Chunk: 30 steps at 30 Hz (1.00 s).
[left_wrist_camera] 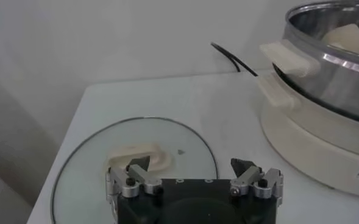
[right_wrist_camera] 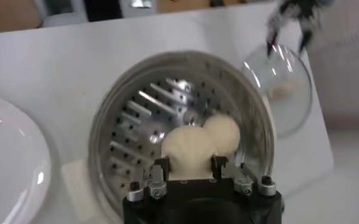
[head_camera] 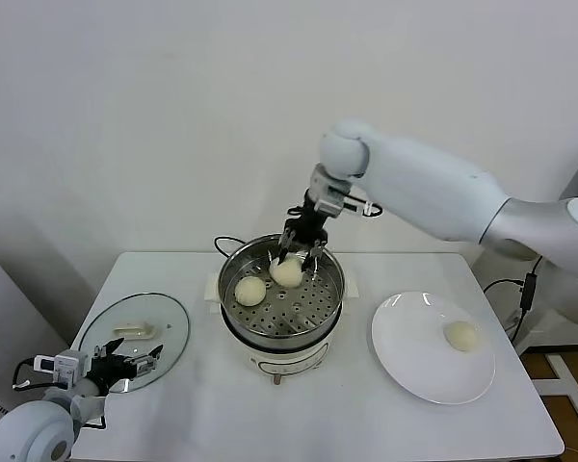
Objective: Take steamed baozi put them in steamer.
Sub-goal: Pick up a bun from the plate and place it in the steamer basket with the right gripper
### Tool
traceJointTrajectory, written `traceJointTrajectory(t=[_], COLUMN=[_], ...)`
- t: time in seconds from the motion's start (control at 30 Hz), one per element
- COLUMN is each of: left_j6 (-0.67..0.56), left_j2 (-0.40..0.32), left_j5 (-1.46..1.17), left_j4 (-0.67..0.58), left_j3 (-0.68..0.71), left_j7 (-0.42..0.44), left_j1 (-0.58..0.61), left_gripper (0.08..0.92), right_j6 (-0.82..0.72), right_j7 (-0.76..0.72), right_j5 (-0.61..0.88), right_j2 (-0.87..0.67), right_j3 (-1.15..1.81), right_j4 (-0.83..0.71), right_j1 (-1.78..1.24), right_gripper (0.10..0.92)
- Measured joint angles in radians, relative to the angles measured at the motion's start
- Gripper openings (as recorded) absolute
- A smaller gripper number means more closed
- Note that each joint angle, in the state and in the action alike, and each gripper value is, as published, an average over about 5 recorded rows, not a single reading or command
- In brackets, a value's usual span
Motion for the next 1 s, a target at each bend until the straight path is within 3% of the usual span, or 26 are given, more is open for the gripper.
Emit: traceJointTrajectory(t=[0.73,0.87,1.0], left_j6=[-0.005,-0.006,-0.008], left_j2=[0.003,0.004,0.003], left_j5=[-0.001,-0.001,-0.001], left_j4=[0.011,0.011,0.011], left_j3=[0.0,0.0,-0.001], left_j7=[0.003,0.003,0.004], left_j1=[-0.002,-0.002,0.001], left_gripper=[0.823,0.823,0.823], right_j6=[0.059,0.059,0.059], right_j7=[-0.032,-0.036,-0.037], right_j5=[-0.162,-0.186,-0.208], right_j2=[0.067,0.068,0.071], right_j3=[0.021,0.023,0.027], right_j4=[0.074,0.084,0.089], right_j1=[-0.13,-0.15,-0.167], right_gripper=[0.453,0.481,0.571])
